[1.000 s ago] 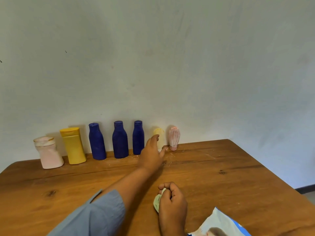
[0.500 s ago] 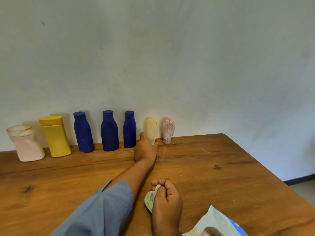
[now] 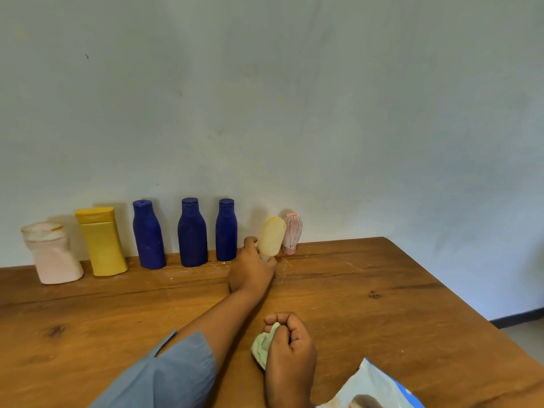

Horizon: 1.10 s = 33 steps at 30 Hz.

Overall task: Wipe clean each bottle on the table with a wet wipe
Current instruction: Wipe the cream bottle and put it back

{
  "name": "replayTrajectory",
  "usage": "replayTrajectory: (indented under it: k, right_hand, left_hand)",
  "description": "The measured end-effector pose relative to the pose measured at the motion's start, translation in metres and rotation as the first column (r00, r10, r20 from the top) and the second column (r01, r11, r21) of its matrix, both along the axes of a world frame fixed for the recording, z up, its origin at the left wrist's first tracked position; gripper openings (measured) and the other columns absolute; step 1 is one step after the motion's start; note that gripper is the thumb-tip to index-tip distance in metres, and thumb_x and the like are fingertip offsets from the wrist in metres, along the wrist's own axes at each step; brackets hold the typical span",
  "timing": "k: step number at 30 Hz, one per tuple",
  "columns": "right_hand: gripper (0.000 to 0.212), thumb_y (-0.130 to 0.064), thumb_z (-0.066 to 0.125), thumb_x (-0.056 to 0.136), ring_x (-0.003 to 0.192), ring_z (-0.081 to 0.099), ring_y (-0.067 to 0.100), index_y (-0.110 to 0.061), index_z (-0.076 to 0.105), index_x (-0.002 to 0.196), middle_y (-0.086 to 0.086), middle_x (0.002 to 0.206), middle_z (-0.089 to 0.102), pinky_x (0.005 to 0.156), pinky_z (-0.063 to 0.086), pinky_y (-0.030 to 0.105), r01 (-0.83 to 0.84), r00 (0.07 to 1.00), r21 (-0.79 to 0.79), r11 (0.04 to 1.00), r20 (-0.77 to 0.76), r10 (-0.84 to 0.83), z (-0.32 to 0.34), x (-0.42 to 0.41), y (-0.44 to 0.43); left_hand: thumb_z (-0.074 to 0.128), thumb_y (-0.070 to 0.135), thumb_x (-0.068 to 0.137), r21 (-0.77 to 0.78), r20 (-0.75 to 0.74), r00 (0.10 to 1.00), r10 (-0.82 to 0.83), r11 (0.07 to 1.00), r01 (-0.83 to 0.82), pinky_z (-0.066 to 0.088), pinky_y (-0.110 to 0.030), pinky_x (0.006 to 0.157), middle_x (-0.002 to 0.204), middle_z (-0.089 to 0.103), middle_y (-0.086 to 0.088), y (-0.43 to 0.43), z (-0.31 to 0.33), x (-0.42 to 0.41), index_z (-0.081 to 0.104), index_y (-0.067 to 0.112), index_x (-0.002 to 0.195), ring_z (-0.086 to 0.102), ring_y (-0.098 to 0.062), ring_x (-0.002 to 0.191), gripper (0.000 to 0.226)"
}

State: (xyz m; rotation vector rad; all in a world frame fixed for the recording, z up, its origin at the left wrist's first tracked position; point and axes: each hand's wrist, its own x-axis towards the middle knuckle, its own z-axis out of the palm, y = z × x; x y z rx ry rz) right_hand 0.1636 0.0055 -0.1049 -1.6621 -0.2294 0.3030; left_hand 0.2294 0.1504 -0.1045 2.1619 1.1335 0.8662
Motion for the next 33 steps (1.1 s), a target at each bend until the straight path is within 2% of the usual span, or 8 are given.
replayTrajectory:
  k: [5, 9, 16, 19, 23, 27, 30, 33]
  right_hand:
    - [0.034, -0.004, 0.042, 0.091, 0.082, 0.06, 0.009, -0.022, 0.065, 0.074, -0.004, 0.081, 0.065, 0.071, 0.05, 0.027, -0.029, 0.999, 0.019, 0.999, -0.013, 0.03, 0.01, -0.006, -0.009]
    - [0.034, -0.004, 0.042, 0.092, 0.081, 0.059, 0.011, -0.023, 0.064, 0.074, -0.004, 0.082, 0.064, 0.073, 0.051, 0.03, -0.046, 0.999, 0.043, 0.998, -0.012, 0.047, 0.015, -0.013, -0.023]
    - [0.034, -0.001, 0.041, 0.09, 0.081, 0.058, 0.015, -0.023, 0.063, 0.075, -0.004, 0.083, 0.064, 0.078, 0.048, 0.033, -0.092, 0.996, 0.004, 0.996, 0.009, 0.092, 0.015, -0.04, -0.048]
    - [0.032, -0.002, 0.041, 0.089, 0.079, 0.057, 0.017, -0.022, 0.063, 0.076, -0.001, 0.085, 0.062, 0.072, 0.047, 0.032, -0.122, 0.987, 0.015, 0.992, -0.106, 0.123, 0.021, -0.054, -0.056]
    - [0.033, -0.001, 0.039, 0.089, 0.084, 0.059, 0.022, -0.021, 0.063, 0.078, 0.003, 0.091, 0.061, 0.064, 0.048, 0.033, -0.104, 0.961, 0.106, 0.989, -0.247, 0.128, 0.039, -0.076, -0.067]
    - [0.034, 0.0, 0.039, 0.09, 0.079, 0.056, 0.013, -0.021, 0.063, 0.08, 0.0, 0.089, 0.061, 0.06, 0.046, 0.024, -0.138, 0.972, 0.23, 0.963, -0.155, 0.177, 0.061, -0.104, -0.084]
    - [0.031, -0.001, 0.04, 0.09, 0.082, 0.056, 0.008, -0.023, 0.062, 0.083, -0.001, 0.095, 0.06, 0.061, 0.046, 0.015, -0.261, 0.965, 0.166, 0.951, 0.016, 0.262, 0.061, -0.131, -0.093]
    - [0.031, 0.002, 0.041, 0.09, 0.09, 0.053, -0.002, -0.021, 0.062, 0.089, 0.0, 0.105, 0.056, 0.074, 0.044, 0.01, -0.399, 0.887, 0.064, 0.915, 0.278, 0.368, 0.052, -0.154, -0.097]
  left_hand:
    - [0.068, 0.035, 0.078, 0.089, 0.031, 0.992, -0.122, 0.989, 0.119, 0.048, -0.019, 0.068, 0.122, 0.053, 0.003, -0.024, 0.012, -0.062, 0.04, 0.022, 0.126, 0.052, -0.008, 0.098, 0.057]
    - [0.069, 0.036, 0.077, 0.078, 0.016, 0.989, -0.148, 0.986, 0.146, 0.041, -0.011, 0.064, 0.124, 0.049, 0.01, -0.053, 0.026, -0.125, 0.04, 0.031, 0.129, 0.05, -0.005, 0.097, 0.059]
    - [0.069, 0.034, 0.078, -0.109, 0.003, 0.994, -0.107, 0.988, 0.107, 0.047, -0.02, 0.073, 0.111, 0.044, 0.017, -0.118, 0.046, -0.25, 0.03, 0.049, 0.132, 0.049, -0.005, 0.094, 0.068]
    - [0.072, 0.021, 0.077, -0.215, 0.087, 0.993, -0.08, 0.972, 0.097, 0.048, -0.021, 0.081, 0.107, 0.047, 0.012, -0.143, 0.042, -0.287, 0.038, 0.044, 0.13, 0.05, -0.008, 0.098, 0.068]
    - [0.075, 0.012, 0.074, -0.248, 0.179, 0.982, -0.062, 0.963, 0.106, 0.049, -0.012, 0.065, 0.103, 0.052, 0.012, -0.166, 0.028, -0.319, 0.059, 0.029, 0.117, 0.057, -0.007, 0.088, 0.05]
    - [0.078, 0.006, 0.069, -0.317, 0.277, 0.96, -0.053, 0.938, 0.143, 0.054, -0.014, 0.065, 0.103, 0.063, 0.005, -0.179, 0.018, -0.336, 0.063, 0.024, 0.093, 0.066, -0.009, 0.08, 0.034]
    - [0.078, 0.001, 0.067, -0.337, 0.317, 0.945, -0.077, 0.922, 0.188, 0.056, -0.021, 0.066, 0.099, 0.067, 0.002, -0.184, 0.015, -0.343, 0.063, 0.021, 0.092, 0.068, -0.013, 0.081, 0.035]
    - [0.077, -0.003, 0.067, -0.325, 0.338, 0.935, -0.109, 0.919, 0.224, 0.056, -0.021, 0.068, 0.097, 0.067, -0.002, -0.185, 0.015, -0.344, 0.064, 0.02, 0.092, 0.068, -0.015, 0.082, 0.037]
